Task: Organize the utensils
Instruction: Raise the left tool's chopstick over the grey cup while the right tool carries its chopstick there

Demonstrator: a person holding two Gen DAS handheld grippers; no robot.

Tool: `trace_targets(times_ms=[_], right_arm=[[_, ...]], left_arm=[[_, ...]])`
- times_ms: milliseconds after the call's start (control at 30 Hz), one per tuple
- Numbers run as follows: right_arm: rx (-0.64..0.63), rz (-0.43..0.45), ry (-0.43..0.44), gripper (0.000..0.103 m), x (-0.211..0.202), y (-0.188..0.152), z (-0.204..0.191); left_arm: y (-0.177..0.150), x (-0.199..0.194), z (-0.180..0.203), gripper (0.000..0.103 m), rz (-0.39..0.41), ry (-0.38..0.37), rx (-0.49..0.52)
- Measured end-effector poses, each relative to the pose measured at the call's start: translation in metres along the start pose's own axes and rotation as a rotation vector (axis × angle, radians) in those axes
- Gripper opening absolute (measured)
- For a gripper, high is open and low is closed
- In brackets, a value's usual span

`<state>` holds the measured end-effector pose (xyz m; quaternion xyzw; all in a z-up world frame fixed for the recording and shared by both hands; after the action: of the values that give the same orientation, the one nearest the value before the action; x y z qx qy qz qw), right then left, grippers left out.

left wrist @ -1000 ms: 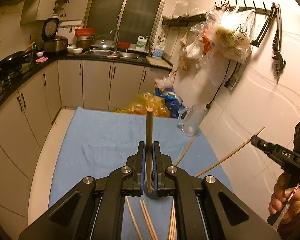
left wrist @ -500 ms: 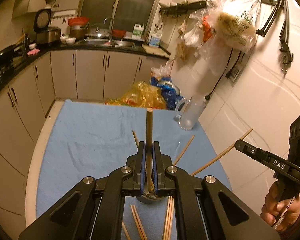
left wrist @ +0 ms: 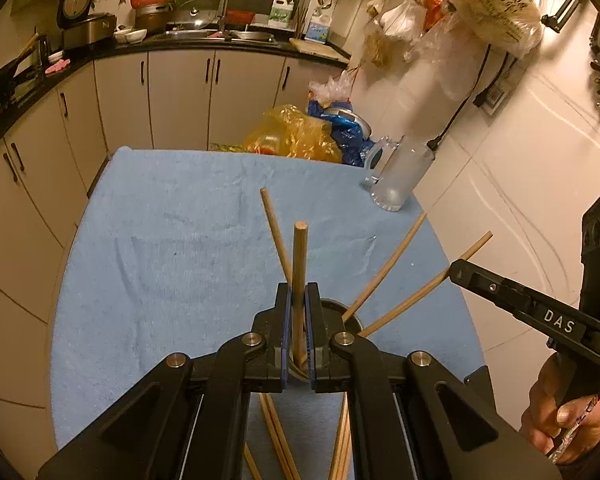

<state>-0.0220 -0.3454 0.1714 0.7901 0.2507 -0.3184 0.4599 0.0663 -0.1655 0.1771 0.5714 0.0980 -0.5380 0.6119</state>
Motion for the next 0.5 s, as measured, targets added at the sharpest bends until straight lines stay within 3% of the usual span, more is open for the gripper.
trace_targets(times_ms=[267,500], right_arm=[[-0.015,-0.008,-0.02,0.006,0.012,0.006,-0.004],[-0.017,0.033,-0.028,0.009,-0.006,0.014,-0.002]], left_arm=[[0.003,0.0,-0.007,0.006,0.019,-0.008,-0.023],[0.008,-0.019,-0.005,0.009,0.072,-0.003,-0.015]])
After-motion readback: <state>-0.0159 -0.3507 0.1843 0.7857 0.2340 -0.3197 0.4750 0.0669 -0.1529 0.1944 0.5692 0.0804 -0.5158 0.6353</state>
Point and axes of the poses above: each gripper's, at about its wrist camera, not at the fingertips, and x roughly the way its jaws point, z to its right, y to its top, the point moved 2 cm from there along x, roughly the way its jaws point, and after that the axes turned 5 degrees about -y, right-handed, at the moved point
